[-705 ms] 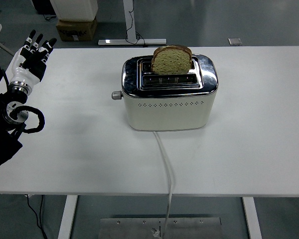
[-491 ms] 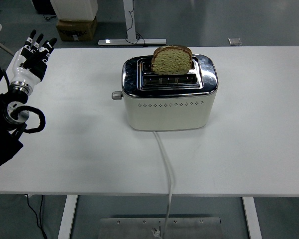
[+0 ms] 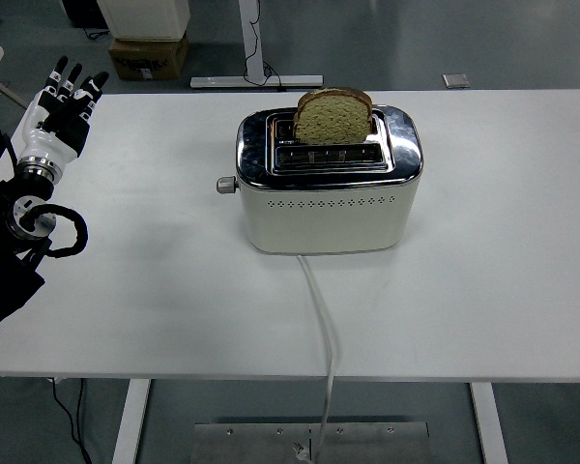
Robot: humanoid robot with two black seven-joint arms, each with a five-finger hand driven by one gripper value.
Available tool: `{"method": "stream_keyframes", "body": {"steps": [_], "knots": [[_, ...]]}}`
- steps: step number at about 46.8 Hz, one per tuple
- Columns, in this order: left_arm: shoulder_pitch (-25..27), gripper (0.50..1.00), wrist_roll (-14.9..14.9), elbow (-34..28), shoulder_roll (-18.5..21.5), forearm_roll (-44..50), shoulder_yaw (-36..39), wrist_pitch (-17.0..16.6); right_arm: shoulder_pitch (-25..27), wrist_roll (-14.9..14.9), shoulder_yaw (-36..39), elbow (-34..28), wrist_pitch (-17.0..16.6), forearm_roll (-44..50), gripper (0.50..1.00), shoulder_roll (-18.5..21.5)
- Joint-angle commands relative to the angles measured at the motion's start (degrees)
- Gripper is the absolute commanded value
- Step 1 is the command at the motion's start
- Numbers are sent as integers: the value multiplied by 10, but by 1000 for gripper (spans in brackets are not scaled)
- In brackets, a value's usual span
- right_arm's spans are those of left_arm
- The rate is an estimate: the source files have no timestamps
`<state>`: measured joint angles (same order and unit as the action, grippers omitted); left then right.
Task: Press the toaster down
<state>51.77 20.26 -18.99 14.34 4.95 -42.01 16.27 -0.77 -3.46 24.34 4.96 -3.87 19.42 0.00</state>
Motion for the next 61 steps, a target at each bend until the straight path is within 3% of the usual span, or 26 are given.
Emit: {"method": "stream_keyframes", "body": {"steps": [1, 11, 31, 45, 61], "knots": [[1, 1000, 0, 0, 1, -6, 1, 1, 0, 0, 0, 0, 0, 0, 998, 0], [8, 1000, -3, -1, 22, -25, 7, 2, 1, 0, 0, 0, 0, 0, 998, 0], [15, 1000, -3, -31, 39, -179, 9, 13, 1, 0, 0, 0, 0, 0, 998, 0], [24, 1000, -4, -56, 99, -210, 78, 91, 0, 0, 0, 0, 0, 0, 1000, 0], [23, 1000, -3, -60, 126, -340, 96, 111, 1, 0, 0, 0, 0, 0, 998, 0]]}}
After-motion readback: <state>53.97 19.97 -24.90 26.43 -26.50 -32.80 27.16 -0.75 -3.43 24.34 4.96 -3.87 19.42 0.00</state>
